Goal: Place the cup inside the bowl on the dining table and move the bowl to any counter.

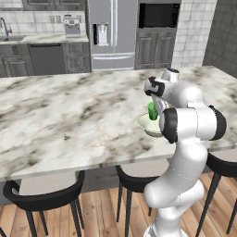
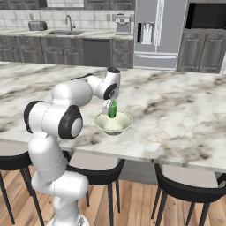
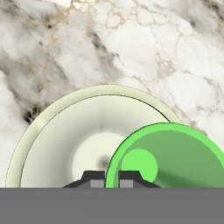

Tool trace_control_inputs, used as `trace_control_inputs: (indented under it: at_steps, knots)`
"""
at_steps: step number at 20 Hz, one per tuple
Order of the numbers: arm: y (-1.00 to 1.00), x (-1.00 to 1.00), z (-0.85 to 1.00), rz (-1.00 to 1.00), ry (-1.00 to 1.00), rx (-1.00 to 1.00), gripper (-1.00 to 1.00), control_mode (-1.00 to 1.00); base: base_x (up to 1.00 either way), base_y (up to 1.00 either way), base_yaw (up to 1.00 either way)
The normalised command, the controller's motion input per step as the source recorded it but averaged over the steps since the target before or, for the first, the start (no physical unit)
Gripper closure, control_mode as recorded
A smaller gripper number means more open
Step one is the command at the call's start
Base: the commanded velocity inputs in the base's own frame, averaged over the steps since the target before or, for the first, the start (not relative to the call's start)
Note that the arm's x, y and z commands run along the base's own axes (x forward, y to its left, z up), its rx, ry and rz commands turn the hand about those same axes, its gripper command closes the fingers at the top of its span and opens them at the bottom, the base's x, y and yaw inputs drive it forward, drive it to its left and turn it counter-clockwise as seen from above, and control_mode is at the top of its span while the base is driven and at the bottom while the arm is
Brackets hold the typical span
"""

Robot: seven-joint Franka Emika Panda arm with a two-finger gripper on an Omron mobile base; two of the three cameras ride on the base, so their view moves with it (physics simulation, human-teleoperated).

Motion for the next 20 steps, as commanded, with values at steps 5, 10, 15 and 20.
trace_control_inputs:
  at_steps: [5,10,15,20]
  knots:
    - [-0.01,0.0,-0.05,0.03,0.0,0.0,1.0,-1.0,0.0,0.0,0.0]
    - [-0.08,0.0,-0.14,0.03,0.0,0.0,1.0,-1.0,0.0,0.0,0.0]
    - [-0.1,0.0,-0.17,0.02,0.0,0.0,1.0,-1.0,0.0,0.0,0.0]
    - [-0.13,0.0,-0.15,0.03,0.0,0.0,1.0,-1.0,0.0,0.0,0.0]
